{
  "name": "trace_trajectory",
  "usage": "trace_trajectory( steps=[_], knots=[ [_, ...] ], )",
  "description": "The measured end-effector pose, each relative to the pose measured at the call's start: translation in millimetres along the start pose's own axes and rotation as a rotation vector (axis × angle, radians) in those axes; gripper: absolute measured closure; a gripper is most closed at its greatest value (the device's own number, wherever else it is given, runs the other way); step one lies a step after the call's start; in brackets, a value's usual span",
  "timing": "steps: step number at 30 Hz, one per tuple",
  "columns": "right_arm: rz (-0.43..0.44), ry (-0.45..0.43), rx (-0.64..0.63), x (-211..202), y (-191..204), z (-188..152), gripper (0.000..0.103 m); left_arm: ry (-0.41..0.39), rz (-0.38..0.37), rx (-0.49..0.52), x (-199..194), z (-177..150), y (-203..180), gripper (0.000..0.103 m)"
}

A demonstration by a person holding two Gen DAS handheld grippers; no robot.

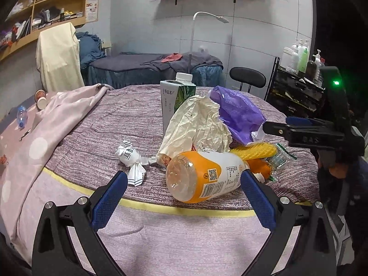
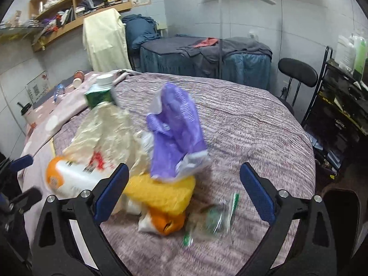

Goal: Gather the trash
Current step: 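Return both tools to the bed and reach toward the purple bag, then grasp the purple plastic bag with the right tool while the left tool grasps the beige bag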

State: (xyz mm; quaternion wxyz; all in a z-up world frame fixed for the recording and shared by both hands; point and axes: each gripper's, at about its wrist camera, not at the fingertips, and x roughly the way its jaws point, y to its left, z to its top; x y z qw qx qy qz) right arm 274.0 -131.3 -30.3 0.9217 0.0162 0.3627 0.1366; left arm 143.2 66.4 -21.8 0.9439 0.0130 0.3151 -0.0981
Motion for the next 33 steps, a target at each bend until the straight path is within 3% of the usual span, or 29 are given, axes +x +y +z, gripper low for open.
trace_trajectory(
  steps=[6, 9, 10, 11, 18, 23, 25, 26, 28, 31, 33],
  knots=[
    [0.042, 0.089, 0.075, 47.3, -23.8, 26.3, 0.027, 0.009, -0.002, 0.067, 8.4, 8.4, -4.6, 0.006],
    [0.060, 0.133, 0.068, 65.5, -24.7, 28.4, 0.056, 0.017, 0.004, 0.055, 18.2, 15.9, 1.5, 0.006],
    [0.090, 0.148, 0.084, 70.0, -27.0, 27.6, 0.070, 0.020, 0.007, 0.046, 22.5, 19.3, 5.7, 0.006],
    [0.118, 0.156, 0.100, 72.9, -28.7, 26.7, 0.074, 0.027, 0.002, 0.034, 27.1, 23.4, 10.0, 0.006],
    [0.119, 0.111, 0.089, 61.7, -23.8, 21.6, 0.078, 0.128, -0.102, -0.037, 73.8, 51.2, 33.8, 0.007],
    [0.118, 0.063, 0.090, 41.9, -25.2, 20.2, 0.079, 0.220, -0.183, -0.055, 105.1, 57.3, 37.5, 0.030],
    [0.111, 0.042, 0.086, 33.7, -25.1, 19.1, 0.079, 0.241, -0.199, -0.048, 111.7, 56.4, 34.9, 0.050],
    [0.108, 0.033, 0.085, 31.4, -24.7, 19.1, 0.079, 0.243, -0.204, -0.044, 113.0, 56.0, 33.8, 0.054],
    [0.109, 0.014, 0.092, 24.6, -26.8, 17.6, 0.079, 0.240, -0.221, -0.039, 112.6, 55.2, 31.9, 0.074],
    [0.117, 0.001, 0.108, 16.5, -30.3, 13.4, 0.079, 0.228, -0.249, -0.042, 107.3, 54.6, 31.3, 0.089],
    [0.120, -0.012, 0.116, 10.8, -32.2, 10.7, 0.079, 0.207, -0.264, -0.029, 100.3, 54.5, 29.1, 0.092]
  ],
)
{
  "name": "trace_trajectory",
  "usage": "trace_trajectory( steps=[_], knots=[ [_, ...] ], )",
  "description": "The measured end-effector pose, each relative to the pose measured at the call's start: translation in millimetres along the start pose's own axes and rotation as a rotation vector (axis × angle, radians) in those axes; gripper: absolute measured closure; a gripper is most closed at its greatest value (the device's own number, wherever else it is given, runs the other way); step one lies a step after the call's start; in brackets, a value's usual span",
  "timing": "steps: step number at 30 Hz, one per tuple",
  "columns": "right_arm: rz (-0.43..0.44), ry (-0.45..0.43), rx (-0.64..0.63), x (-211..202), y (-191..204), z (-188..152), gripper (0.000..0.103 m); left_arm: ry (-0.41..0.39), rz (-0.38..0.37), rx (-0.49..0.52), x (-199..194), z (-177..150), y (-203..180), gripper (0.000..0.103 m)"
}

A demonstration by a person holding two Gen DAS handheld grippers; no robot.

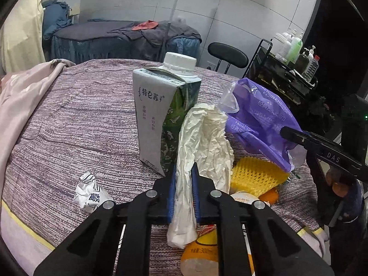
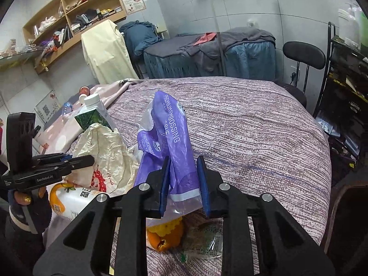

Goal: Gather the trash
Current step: 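Grasp the purple plastic bag with the right tool while the left tool grasps the beige bag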

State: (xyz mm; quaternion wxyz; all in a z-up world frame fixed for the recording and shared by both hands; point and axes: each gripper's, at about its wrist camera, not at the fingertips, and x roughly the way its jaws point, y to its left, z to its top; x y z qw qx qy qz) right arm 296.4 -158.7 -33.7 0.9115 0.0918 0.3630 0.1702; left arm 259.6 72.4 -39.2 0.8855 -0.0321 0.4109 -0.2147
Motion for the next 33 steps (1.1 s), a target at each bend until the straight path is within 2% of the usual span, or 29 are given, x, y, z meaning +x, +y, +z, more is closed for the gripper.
trace_trajectory(
  steps=[12, 16, 19, 22, 24, 29, 33],
  knots=[
    [-0.015, -0.112, 0.025, -58.1, -9.2, -14.7, 0.079, -0.111, 0.046, 0.087, -41.9, 10.9, -33.9, 0.093],
    [-0.029, -0.159, 0.021, -86.2, -11.6, -20.7, 0.088, -0.176, 0.044, 0.089, -64.5, 14.2, -48.3, 0.093],
    [-0.046, -0.184, 0.011, -104.8, -12.6, -26.0, 0.089, -0.215, 0.050, 0.092, -77.0, 12.9, -61.9, 0.093],
    [-0.053, -0.213, 0.016, -121.4, -16.1, -30.7, 0.092, -0.246, 0.037, 0.091, -85.7, 8.6, -75.7, 0.093],
    [-0.046, -0.228, 0.021, -133.9, -18.9, -34.6, 0.102, -0.263, 0.027, 0.091, -90.4, 5.2, -85.4, 0.093],
    [-0.085, -0.282, 0.036, -169.4, -30.1, -46.3, 0.102, -0.278, -0.027, 0.101, -93.8, -3.7, -112.6, 0.093],
    [-0.057, -0.260, 0.048, -176.3, -41.5, -52.3, 0.098, -0.273, -0.060, 0.112, -89.5, -10.2, -130.5, 0.093]
  ],
)
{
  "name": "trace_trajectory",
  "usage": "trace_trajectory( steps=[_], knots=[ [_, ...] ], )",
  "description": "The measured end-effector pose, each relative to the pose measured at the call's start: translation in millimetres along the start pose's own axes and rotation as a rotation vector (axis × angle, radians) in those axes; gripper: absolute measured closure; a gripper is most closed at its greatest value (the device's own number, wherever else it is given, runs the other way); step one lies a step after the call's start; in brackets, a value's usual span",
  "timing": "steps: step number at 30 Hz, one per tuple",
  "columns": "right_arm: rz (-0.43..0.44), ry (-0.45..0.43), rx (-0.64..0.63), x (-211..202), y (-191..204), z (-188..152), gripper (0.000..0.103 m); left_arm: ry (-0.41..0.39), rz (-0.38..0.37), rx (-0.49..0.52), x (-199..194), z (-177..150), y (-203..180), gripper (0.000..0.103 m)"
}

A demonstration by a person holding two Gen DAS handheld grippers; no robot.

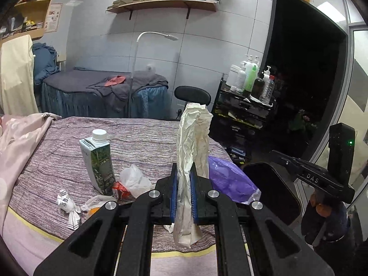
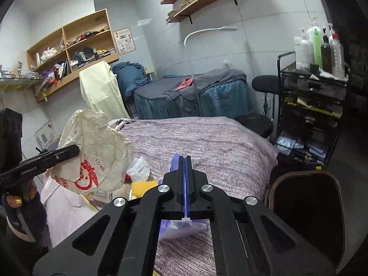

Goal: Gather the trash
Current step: 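Grasp the purple plastic bag with the right tool while the left tool grasps the beige bag, then carry both bags over the brown bin and open both tools to drop them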

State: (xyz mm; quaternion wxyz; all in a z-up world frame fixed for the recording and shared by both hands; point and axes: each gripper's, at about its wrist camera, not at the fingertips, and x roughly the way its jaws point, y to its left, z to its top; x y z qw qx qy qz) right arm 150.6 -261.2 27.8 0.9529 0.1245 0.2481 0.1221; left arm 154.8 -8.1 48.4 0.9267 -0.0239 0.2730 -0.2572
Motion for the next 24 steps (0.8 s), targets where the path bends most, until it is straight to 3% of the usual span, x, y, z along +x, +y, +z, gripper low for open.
trace_trajectory(
  steps=[1, 2, 3, 4, 9, 11, 13, 18, 24],
  knots=[
    [-0.002, 0.019, 0.005, 2.4, -1.5, -3.1, 0.082, 0.000, -0.008, -0.002, 0.6, -1.5, -3.4, 0.093],
    [-0.012, 0.037, -0.001, 5.4, -1.4, -5.7, 0.042, 0.000, -0.014, -0.005, 0.2, -2.7, -6.7, 0.093],
    [-0.025, 0.056, -0.006, 10.2, 0.3, -8.5, 0.024, 0.001, -0.019, -0.007, 0.5, -3.8, -8.8, 0.093],
    [-0.030, 0.061, -0.002, 14.3, 0.1, -11.9, 0.018, 0.002, -0.021, -0.007, 0.7, -5.5, -10.7, 0.093],
    [-0.016, 0.180, 0.016, 58.3, 0.8, -28.5, 0.028, 0.008, -0.016, -0.016, -4.6, -14.5, -14.8, 0.093],
    [0.007, 0.238, 0.040, 76.7, -2.2, -40.6, 0.054, 0.008, -0.005, -0.014, -8.0, -19.1, -18.1, 0.093],
    [0.010, 0.257, 0.045, 82.1, -4.6, -48.3, 0.073, 0.007, 0.009, -0.017, -10.3, -23.0, -18.4, 0.093],
    [-0.004, 0.203, 0.069, 67.2, -13.9, -51.3, 0.080, 0.012, 0.016, -0.038, -11.4, -29.9, -18.6, 0.093],
    [-0.049, 0.048, 0.081, 4.7, -23.3, -32.6, 0.084, -0.008, -0.010, -0.048, -12.5, -25.5, -30.5, 0.093]
  ],
)
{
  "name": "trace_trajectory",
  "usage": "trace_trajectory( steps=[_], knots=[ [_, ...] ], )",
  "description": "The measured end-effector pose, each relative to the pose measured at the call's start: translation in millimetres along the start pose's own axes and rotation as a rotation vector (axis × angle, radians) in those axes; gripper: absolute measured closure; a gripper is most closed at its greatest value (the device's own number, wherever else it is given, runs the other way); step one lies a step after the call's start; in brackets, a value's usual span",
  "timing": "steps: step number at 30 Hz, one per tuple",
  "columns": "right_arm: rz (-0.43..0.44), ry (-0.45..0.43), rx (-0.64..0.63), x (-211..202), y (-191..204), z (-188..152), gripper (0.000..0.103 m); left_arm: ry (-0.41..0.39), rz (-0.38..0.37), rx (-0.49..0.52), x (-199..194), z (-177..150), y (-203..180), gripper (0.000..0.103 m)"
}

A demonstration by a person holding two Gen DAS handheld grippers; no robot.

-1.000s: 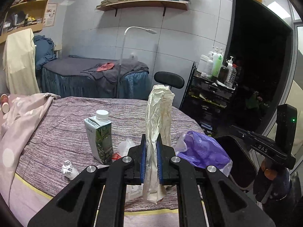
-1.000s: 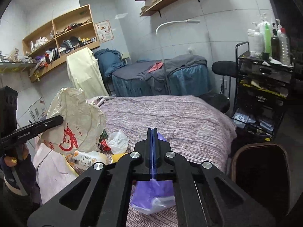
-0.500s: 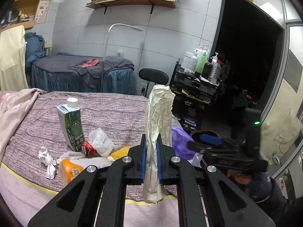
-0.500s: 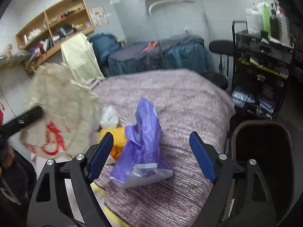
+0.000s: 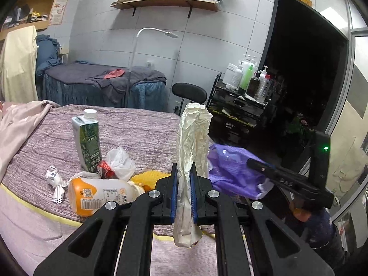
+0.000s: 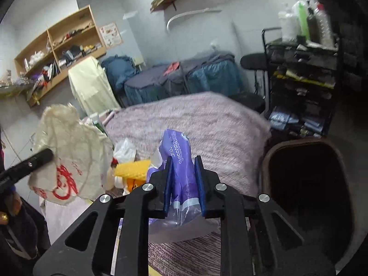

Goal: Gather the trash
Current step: 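Carry both bags over the brown bin and open both tools to drop them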

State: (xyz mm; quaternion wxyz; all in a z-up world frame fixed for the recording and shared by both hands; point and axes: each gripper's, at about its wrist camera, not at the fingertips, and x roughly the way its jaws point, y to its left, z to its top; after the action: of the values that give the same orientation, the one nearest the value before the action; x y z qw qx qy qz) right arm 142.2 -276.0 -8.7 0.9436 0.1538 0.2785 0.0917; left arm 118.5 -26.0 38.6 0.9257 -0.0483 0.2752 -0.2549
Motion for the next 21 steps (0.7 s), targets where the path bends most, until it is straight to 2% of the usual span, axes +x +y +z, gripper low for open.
trace_trajectory(
  steps=[5, 10, 16, 21],
  knots=[
    [-0.040, -0.106, 0.027, -50.8, -16.9, 9.8, 0.084, -0.028, -0.053, 0.028, -2.1, 7.9, -25.7, 0.093],
    [-0.106, -0.166, 0.069, -86.0, -42.4, 11.4, 0.084, -0.026, -0.106, 0.061, 7.7, 12.5, -54.6, 0.093],
    [-0.188, -0.179, 0.150, -108.6, -90.1, 0.1, 0.084, 0.002, -0.170, 0.100, 29.1, 11.0, -85.7, 0.093],
    [-0.259, -0.155, 0.224, -111.8, -130.0, -16.3, 0.084, 0.045, -0.210, 0.128, 53.7, 5.7, -109.5, 0.093]
  ],
)
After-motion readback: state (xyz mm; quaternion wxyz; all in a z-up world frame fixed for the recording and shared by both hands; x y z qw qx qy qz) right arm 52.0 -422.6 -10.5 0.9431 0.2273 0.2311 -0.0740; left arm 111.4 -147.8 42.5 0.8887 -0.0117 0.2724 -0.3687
